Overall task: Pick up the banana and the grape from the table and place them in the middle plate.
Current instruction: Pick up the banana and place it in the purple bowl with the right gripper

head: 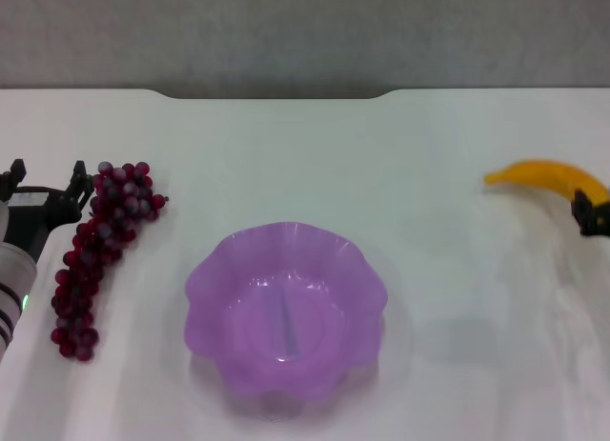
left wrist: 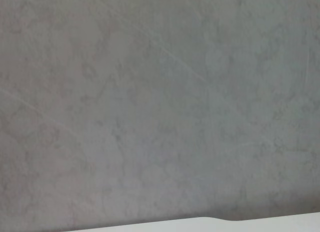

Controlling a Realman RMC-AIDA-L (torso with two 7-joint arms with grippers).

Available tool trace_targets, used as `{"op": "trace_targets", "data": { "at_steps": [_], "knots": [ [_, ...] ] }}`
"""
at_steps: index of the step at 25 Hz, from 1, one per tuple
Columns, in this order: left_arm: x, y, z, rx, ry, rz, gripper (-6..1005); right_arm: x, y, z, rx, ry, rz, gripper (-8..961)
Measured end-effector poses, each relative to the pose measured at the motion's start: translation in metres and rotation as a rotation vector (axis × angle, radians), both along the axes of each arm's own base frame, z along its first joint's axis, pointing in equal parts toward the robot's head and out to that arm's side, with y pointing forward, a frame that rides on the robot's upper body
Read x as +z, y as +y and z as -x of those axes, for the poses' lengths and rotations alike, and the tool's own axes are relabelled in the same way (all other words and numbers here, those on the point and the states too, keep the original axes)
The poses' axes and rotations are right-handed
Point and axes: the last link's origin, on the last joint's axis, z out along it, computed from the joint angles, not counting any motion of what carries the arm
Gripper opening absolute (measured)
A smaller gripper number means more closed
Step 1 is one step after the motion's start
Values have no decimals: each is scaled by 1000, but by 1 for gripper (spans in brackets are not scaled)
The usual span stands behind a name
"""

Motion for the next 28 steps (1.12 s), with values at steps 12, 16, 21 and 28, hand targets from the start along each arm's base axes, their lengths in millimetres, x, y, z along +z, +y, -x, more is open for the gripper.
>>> {"op": "trace_targets", "data": {
  "at_steps": [12,16,21,28],
  "knots": [
    [1,-1,2,4,3,0,801,11,23,44,143,-36,-25,464],
    [1,-1,2,4,3,-1,801,6,31,76,229,-53,14,461],
    [1,1,0,-1,3,0,801,-14,31,120,361,-65,93,462],
    [-1,3,-5,-13,-2,6,801,-55,13,174,534,-61,228,461]
  ]
}}
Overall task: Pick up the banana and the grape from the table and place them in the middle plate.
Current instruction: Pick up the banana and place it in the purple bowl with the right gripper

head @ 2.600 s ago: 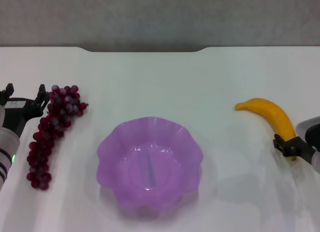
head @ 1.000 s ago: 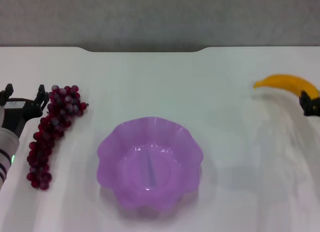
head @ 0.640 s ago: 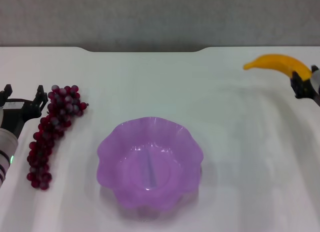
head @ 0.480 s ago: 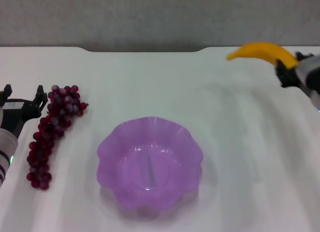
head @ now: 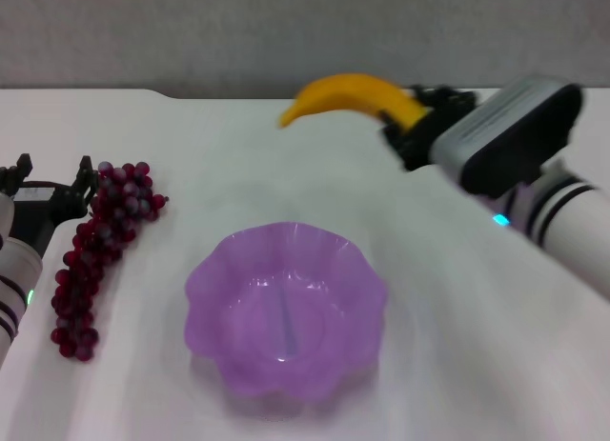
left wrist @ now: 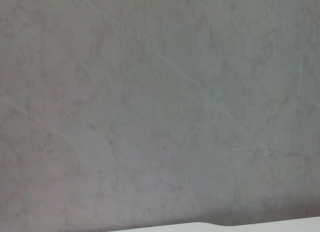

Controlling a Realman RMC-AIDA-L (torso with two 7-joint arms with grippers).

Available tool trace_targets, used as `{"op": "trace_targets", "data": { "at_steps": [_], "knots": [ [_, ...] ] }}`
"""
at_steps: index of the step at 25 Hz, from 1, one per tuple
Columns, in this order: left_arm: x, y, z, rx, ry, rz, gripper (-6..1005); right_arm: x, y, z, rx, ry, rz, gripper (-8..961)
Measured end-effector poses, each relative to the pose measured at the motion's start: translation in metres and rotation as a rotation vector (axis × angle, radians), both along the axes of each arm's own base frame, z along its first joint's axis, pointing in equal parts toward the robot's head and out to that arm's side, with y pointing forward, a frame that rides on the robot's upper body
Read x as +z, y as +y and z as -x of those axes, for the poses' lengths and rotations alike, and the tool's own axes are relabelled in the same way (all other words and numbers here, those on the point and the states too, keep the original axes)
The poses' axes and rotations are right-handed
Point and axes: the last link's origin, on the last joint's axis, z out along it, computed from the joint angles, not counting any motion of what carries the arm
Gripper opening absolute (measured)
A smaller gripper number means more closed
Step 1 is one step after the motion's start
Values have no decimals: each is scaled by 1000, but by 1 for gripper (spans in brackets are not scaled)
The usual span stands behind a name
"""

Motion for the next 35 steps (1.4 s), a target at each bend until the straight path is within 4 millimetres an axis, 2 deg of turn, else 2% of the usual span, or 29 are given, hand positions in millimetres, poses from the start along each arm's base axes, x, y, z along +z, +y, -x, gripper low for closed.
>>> {"op": "trace_targets", "data": {
  "at_steps": [5,11,20,28,35],
  "knots": [
    [-1,0,-2,-6,-20,0,801,-35,-28,29,105,0,112,460],
    [-2,3,-6,-21,-26,4,800,-66,-57,39,160,-15,226,459],
    [-4,2,-7,-22,-26,10,800,-83,-88,18,108,8,289,458],
    [-3,0,-4,-14,-26,8,801,-86,-111,-7,24,29,303,458],
    [0,-3,0,-11,-22,-8,801,-88,-122,-16,-1,28,314,457]
  ]
}}
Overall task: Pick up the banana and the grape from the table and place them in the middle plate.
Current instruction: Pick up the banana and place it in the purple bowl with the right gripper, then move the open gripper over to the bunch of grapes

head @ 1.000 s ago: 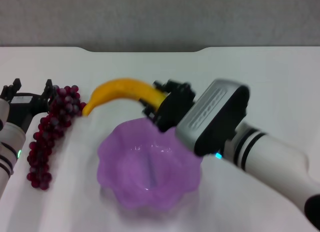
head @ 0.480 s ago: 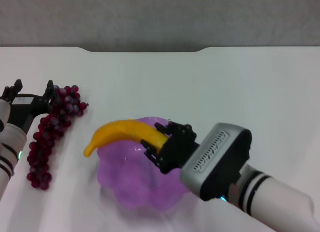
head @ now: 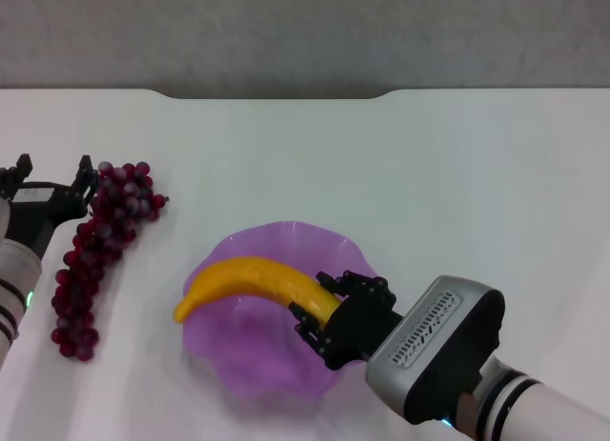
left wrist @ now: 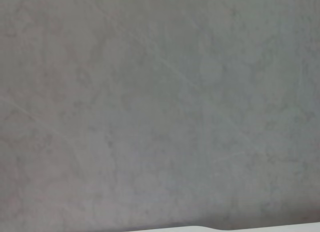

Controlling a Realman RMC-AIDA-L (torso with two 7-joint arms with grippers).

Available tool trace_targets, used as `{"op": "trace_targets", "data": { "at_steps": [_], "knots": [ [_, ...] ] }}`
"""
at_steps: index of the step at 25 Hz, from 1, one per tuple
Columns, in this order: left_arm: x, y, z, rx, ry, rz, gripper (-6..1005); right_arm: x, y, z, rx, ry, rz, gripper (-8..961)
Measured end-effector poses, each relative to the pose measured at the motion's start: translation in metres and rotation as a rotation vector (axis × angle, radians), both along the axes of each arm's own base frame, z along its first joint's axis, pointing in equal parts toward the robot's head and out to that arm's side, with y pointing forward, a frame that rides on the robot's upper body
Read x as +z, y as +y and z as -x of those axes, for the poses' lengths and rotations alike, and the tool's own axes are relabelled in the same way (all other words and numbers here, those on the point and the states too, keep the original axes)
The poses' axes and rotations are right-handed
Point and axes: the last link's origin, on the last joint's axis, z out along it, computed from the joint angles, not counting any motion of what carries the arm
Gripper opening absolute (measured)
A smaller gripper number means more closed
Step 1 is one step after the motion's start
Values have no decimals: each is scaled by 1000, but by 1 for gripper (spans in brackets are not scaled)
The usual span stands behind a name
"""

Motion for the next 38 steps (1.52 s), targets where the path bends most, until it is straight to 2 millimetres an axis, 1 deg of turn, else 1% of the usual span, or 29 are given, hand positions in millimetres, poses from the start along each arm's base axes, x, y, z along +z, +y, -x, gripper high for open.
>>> {"op": "trace_targets", "data": {
  "at_steps": [6,18,21,24,26,28,30,33,37,38],
  "knots": [
    [1,-2,1,1,1,-6,800,0,-2,4,19,3,4,457],
    [2,-2,2,1,-1,-11,800,-2,-4,0,10,-5,8,457],
    [2,-2,2,1,-1,-10,800,-2,-3,0,6,-3,11,591],
    [2,-2,2,1,-1,-11,800,-1,-1,1,5,0,4,610],
    [2,-2,2,2,-1,-10,800,3,4,2,15,-2,-15,622],
    [2,-3,2,3,-1,-11,800,11,13,3,23,-1,-53,621],
    [2,-4,4,7,0,-12,800,25,28,3,20,9,-122,619],
    [3,-4,5,11,0,-14,801,55,52,0,-5,45,-256,617],
    [4,-5,7,13,5,-13,801,98,79,-12,-66,76,-411,614],
    [4,-5,7,13,6,-12,801,106,84,-16,-81,79,-439,586]
  ]
}}
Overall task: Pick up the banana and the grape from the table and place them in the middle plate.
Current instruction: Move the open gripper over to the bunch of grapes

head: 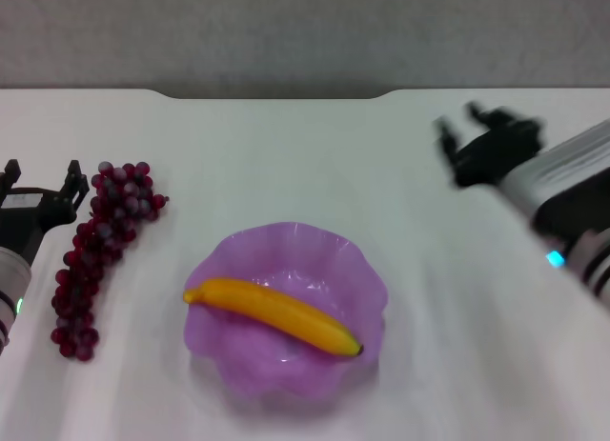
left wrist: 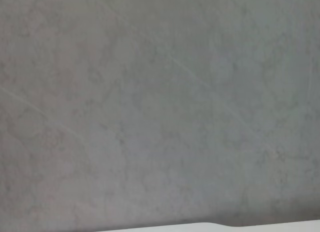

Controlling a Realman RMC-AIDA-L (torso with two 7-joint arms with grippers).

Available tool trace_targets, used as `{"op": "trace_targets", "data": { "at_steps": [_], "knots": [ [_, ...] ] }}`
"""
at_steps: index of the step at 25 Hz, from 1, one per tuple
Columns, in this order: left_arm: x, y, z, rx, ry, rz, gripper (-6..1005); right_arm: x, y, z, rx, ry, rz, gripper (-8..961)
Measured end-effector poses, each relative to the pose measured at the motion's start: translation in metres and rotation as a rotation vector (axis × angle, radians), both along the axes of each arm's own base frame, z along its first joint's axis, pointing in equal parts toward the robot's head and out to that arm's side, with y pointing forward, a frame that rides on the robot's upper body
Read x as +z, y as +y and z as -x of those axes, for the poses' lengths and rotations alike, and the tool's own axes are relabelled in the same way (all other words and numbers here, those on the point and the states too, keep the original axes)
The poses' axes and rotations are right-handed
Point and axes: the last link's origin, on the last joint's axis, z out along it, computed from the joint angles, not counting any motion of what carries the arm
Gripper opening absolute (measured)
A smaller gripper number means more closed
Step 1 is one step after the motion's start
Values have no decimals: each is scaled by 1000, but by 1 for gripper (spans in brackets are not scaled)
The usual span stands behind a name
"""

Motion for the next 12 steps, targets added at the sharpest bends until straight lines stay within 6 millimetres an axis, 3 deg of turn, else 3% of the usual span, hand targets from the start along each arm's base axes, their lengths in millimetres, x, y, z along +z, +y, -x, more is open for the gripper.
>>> {"op": "trace_targets", "data": {
  "at_steps": [7,10,12],
  "knots": [
    [1,0,1,3,0,-2,801,58,19,-29,-87,7,-202,358],
    [1,0,2,5,0,-2,801,81,14,-41,-86,32,-351,226],
    [1,-1,3,10,3,-1,801,91,6,-46,-71,71,-439,89]
  ]
}}
